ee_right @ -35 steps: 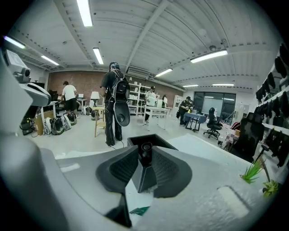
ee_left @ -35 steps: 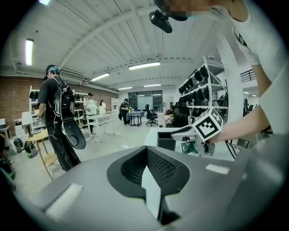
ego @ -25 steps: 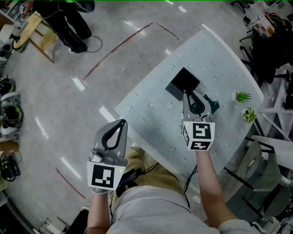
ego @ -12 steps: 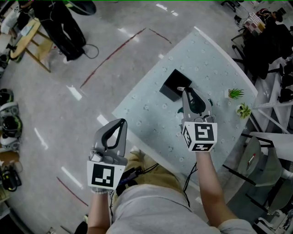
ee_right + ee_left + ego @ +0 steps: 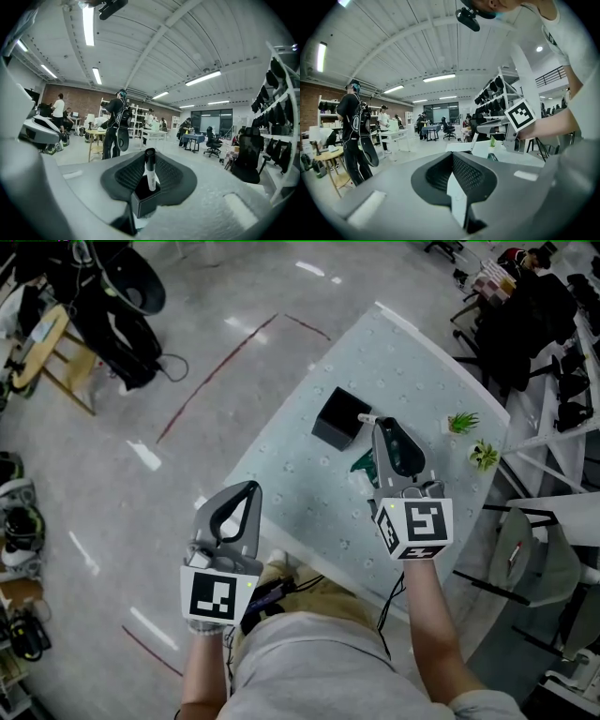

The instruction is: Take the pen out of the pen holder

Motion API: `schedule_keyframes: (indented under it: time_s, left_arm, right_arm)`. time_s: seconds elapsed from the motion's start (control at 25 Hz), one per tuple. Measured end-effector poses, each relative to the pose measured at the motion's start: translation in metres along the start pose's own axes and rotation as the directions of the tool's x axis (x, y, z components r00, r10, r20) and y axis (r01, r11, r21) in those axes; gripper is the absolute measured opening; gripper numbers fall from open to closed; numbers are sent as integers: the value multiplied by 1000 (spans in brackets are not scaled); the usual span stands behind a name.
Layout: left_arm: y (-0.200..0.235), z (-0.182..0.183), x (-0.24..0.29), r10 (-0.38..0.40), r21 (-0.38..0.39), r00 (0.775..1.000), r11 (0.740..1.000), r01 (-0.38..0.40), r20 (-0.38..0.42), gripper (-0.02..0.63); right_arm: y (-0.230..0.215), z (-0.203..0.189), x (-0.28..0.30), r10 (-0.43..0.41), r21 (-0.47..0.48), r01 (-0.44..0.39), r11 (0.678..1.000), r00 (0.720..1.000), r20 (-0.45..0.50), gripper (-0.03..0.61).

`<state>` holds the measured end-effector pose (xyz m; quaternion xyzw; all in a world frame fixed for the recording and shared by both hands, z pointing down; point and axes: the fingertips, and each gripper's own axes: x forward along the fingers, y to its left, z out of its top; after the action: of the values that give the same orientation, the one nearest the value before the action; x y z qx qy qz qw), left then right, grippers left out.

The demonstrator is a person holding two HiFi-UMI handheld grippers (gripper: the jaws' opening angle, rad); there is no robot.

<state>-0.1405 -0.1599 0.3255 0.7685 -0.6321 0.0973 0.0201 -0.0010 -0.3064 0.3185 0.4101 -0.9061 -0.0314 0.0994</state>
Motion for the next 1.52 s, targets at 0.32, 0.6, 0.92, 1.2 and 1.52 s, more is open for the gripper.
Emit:
schedule_keyframes:
  time_s: [0.32, 0.6, 0.92, 1.2, 1.52]
  left_arm:
    - [-18, 16, 14, -91, 28, 995, 996, 89, 47, 15]
    - [-40, 27, 26, -182, 50, 981, 983, 179, 68, 15]
    - [-68, 31, 39, -291, 76, 954, 955, 286, 73, 15]
    - [-89, 32, 46, -359, 84, 931, 932, 353, 65, 15]
    - [-102, 25, 49, -402, 91, 914, 913, 397, 49, 15]
  right_arm:
    - [-18, 17, -42, -83, -3, 83, 997, 996, 27, 67]
    - [-32, 14, -82, -156, 5, 156, 988, 988, 5, 67]
    - [-38, -7, -122, -235, 22, 236, 971, 971, -44, 67]
    - [-41, -21, -153, -291, 67, 296, 953, 954, -75, 67]
    - [-43, -39, -175, -328, 70, 338, 939, 937, -122, 67]
